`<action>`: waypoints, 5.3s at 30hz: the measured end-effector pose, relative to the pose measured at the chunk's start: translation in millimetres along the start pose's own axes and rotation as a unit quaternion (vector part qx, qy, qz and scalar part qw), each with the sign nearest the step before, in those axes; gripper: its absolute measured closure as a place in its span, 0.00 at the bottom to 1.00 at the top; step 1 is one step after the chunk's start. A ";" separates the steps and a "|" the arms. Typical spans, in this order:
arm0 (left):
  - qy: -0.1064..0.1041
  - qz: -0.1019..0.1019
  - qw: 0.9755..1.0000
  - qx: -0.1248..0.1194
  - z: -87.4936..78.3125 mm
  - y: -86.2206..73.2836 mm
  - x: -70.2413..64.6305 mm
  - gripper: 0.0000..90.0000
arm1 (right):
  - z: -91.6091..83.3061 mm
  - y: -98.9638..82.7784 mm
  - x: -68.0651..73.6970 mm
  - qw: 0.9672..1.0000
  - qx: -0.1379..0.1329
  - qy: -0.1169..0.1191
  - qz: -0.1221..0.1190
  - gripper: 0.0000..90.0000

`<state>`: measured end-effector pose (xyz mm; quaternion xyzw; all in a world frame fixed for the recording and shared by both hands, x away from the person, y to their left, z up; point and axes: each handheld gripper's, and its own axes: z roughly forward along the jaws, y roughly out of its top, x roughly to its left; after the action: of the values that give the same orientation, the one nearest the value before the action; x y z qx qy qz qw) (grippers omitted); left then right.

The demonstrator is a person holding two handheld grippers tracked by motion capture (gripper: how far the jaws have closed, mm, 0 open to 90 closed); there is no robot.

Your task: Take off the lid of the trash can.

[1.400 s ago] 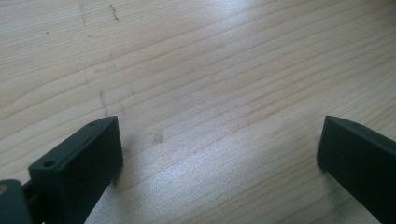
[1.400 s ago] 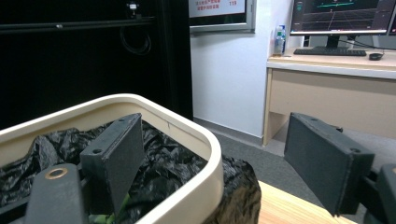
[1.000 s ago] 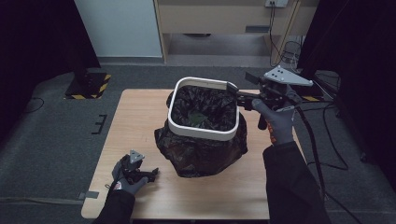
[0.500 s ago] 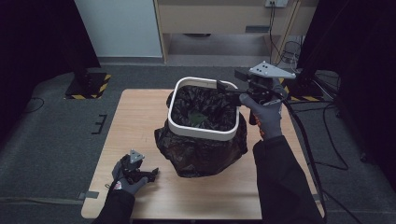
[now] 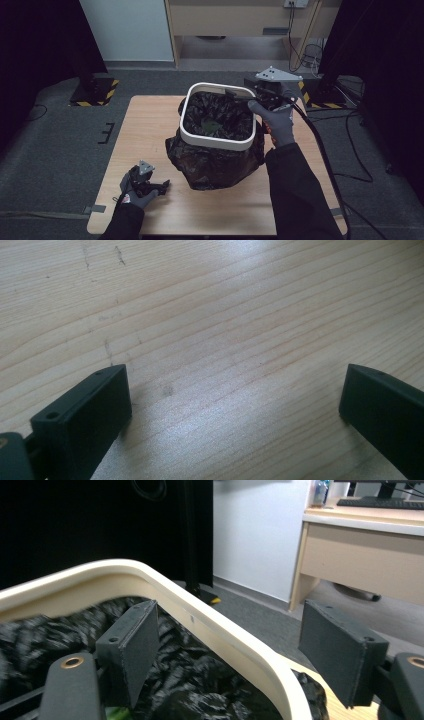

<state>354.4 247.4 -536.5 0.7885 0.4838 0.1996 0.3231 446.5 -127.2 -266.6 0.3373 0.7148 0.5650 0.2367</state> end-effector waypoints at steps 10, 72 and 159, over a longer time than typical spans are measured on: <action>-0.001 -0.001 1.000 -0.001 0.0 -0.1 0.0 0.00 | 4.9 -5.9 -4.0 1.000 0.015 -0.002 -0.013 0.38; 0.001 -0.001 1.000 -0.001 0.2 0.0 -0.4 0.00 | -99.4 -6.9 -41.8 0.995 -0.066 -0.066 0.022 0.64; 0.004 -0.003 1.000 0.001 0.2 0.4 -1.4 0.00 | -168.2 -201.6 -104.7 0.988 0.034 -0.141 0.056 0.64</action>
<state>354.1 245.9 -536.3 0.7863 0.4879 0.2013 0.3211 351.3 -341.7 -424.1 0.4608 0.6729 0.4996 0.2920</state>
